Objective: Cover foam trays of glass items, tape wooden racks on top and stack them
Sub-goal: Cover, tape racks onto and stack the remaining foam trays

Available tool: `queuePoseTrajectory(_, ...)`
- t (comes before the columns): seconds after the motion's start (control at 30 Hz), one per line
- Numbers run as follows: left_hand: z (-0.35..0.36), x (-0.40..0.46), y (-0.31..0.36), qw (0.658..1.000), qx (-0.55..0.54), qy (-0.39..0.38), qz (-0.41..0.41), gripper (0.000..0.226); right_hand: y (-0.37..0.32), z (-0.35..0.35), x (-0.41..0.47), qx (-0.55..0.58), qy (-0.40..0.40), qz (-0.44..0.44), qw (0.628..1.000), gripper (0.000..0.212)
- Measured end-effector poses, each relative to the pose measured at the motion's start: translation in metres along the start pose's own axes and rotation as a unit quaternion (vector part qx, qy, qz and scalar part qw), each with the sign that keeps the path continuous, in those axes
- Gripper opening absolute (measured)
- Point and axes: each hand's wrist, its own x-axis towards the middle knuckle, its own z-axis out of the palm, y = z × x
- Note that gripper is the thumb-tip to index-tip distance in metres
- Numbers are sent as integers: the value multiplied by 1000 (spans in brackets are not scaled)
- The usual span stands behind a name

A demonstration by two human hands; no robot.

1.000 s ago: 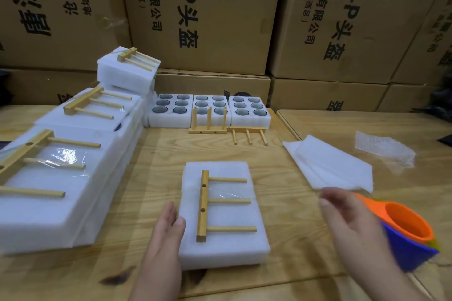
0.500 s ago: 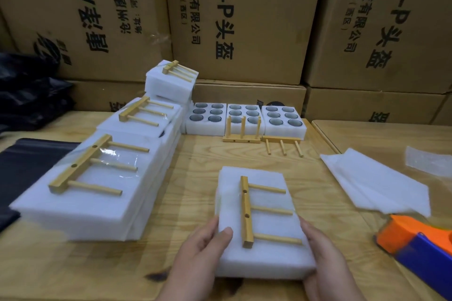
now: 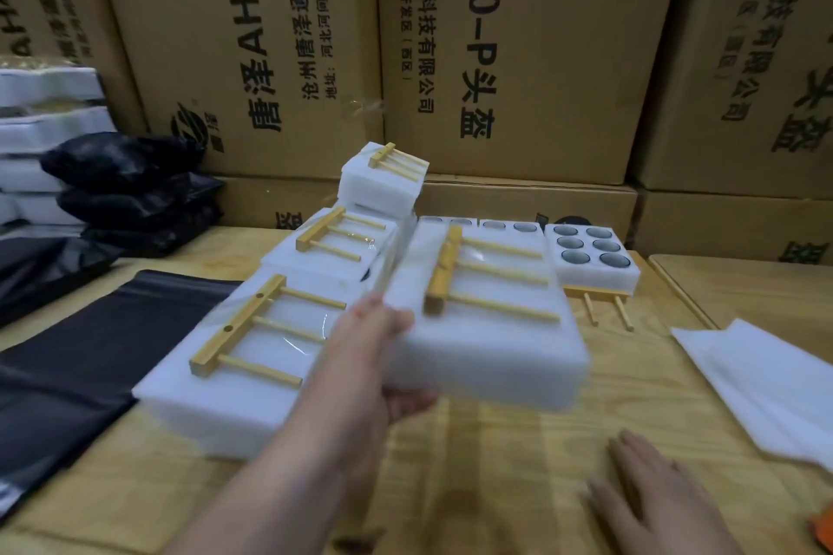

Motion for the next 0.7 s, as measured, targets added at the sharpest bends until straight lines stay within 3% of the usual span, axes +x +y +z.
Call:
queuePoseTrajectory(0.03, 0, 12, 15, 1000, -6, 0, 13, 28, 3, 18, -8, -4, 50, -53, 997, 71)
queuePoseTrajectory(0.1, -1, 37, 47, 999, -3, 18, 43, 21, 16, 15, -8, 76, 33, 15, 996, 71)
queuePoseTrajectory(0.17, -4, 66, 78, 997, 3, 47, 57, 22, 13, 6, 0, 78, 16, 28, 996, 69)
queuePoseTrajectory(0.3, -19, 121, 107, 993, 29, 101, 61, 26, 15, 6, 1, 161, 1, -20, 987, 67)
queuePoseTrajectory(0.33, -25, 132, 109, 990, 43, 118, 63, 25, 21, 8, -1, 128, 3, -46, 991, 67)
queuePoseTrajectory(0.43, -46, 159, 109, 984, 63, 158, 61, 32, 12, -2, 13, 128, -26, -14, 991, 68)
queuePoseTrajectory(0.7, -83, 190, 111, 980, 50, 183, 54, 52, 16, 5, 13, 33, 18, 0, 999, 66)
